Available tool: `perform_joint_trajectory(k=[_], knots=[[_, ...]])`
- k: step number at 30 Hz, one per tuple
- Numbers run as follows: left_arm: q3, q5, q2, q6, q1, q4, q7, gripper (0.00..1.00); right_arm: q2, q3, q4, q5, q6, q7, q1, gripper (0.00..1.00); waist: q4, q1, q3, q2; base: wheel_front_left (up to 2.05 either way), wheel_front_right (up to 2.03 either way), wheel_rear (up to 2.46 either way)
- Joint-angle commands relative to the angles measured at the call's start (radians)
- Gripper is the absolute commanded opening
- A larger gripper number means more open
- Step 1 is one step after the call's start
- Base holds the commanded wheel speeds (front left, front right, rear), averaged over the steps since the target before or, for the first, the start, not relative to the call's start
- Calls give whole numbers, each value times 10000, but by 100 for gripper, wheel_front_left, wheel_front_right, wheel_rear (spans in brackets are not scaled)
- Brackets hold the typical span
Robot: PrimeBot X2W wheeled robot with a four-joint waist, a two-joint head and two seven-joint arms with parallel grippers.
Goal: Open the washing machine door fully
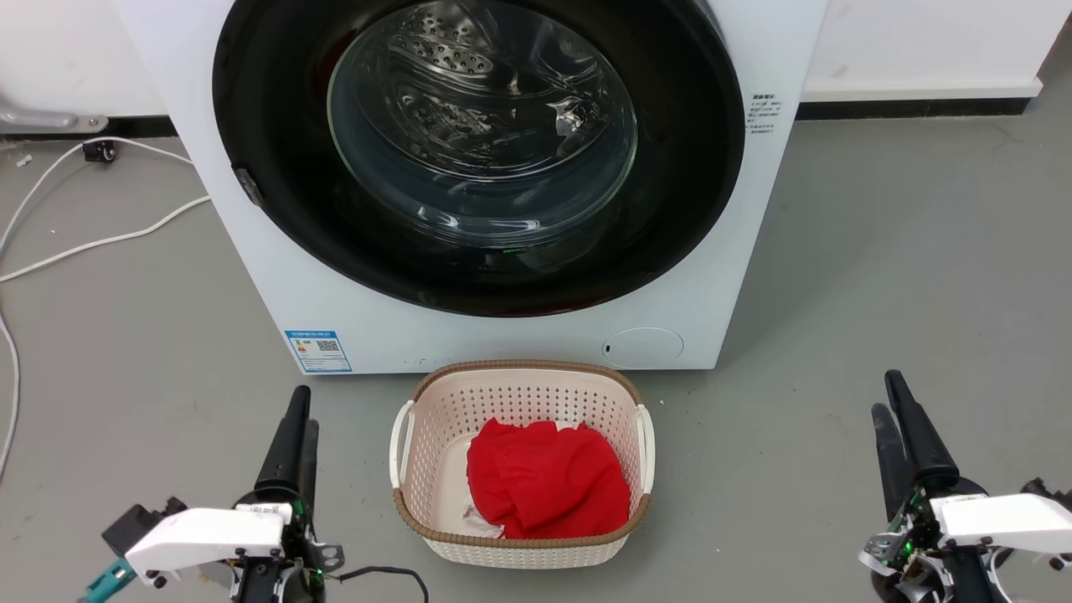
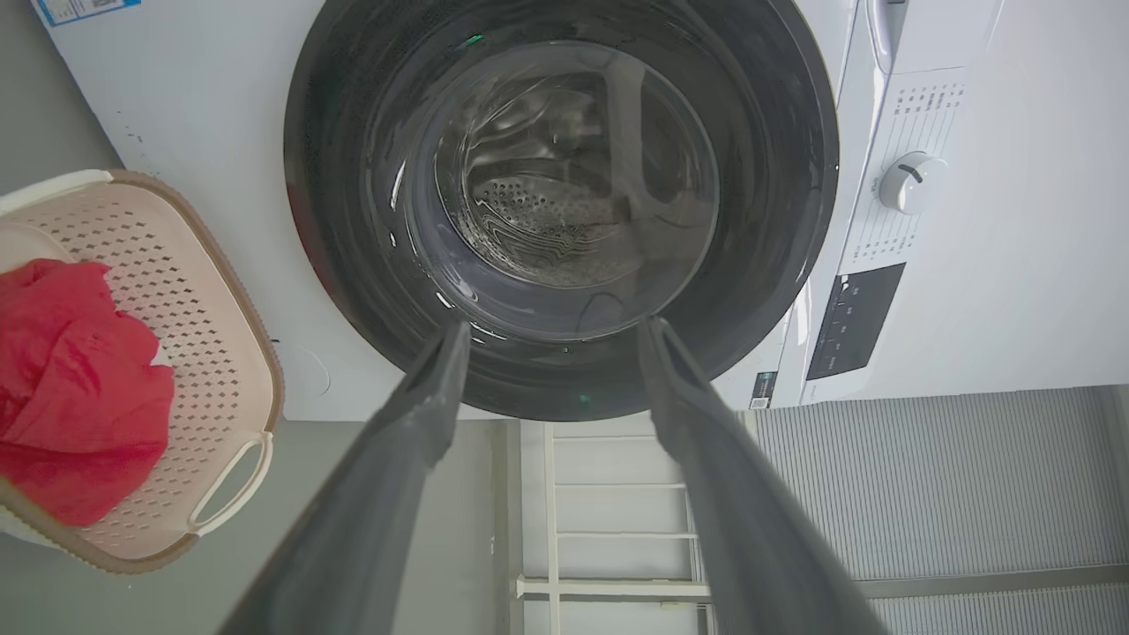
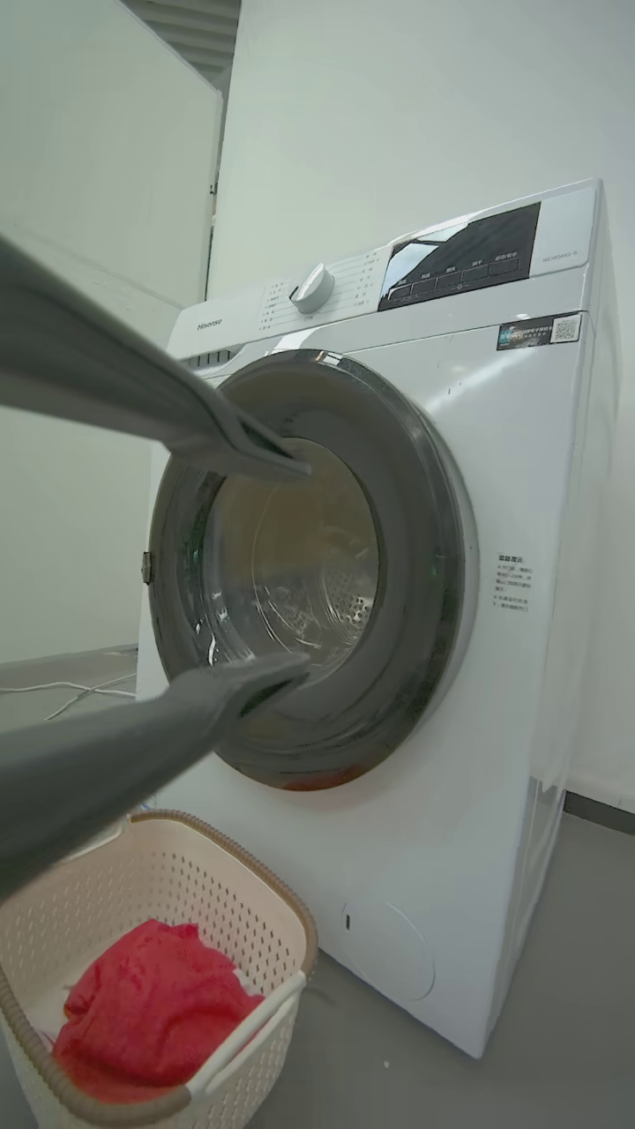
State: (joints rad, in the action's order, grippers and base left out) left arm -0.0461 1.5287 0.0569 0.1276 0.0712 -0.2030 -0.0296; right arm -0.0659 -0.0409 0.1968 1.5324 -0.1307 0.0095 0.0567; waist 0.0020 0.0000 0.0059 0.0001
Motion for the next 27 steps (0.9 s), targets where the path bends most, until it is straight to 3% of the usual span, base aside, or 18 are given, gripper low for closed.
perform_joint_trajectory(k=[1, 8, 27], knots=[[-40, -334, 95, 10, 329, 311, 118, 100, -23, 52, -306, -455, 0, -87, 133, 100, 5, 0, 4, -1, 0, 0, 0], [-348, -2027, -2, 13, 394, 982, 408, 100, -6, 192, -865, -2820, 0, -361, 132, 100, 31, 0, 31, -1, 0, 0, 0], [-150, -6320, 98, 21, 177, 1674, 1094, 100, 39, 212, -1651, -7774, 0, -1005, -178, 100, 76, 0, -2, -1, 0, 0, 0]])
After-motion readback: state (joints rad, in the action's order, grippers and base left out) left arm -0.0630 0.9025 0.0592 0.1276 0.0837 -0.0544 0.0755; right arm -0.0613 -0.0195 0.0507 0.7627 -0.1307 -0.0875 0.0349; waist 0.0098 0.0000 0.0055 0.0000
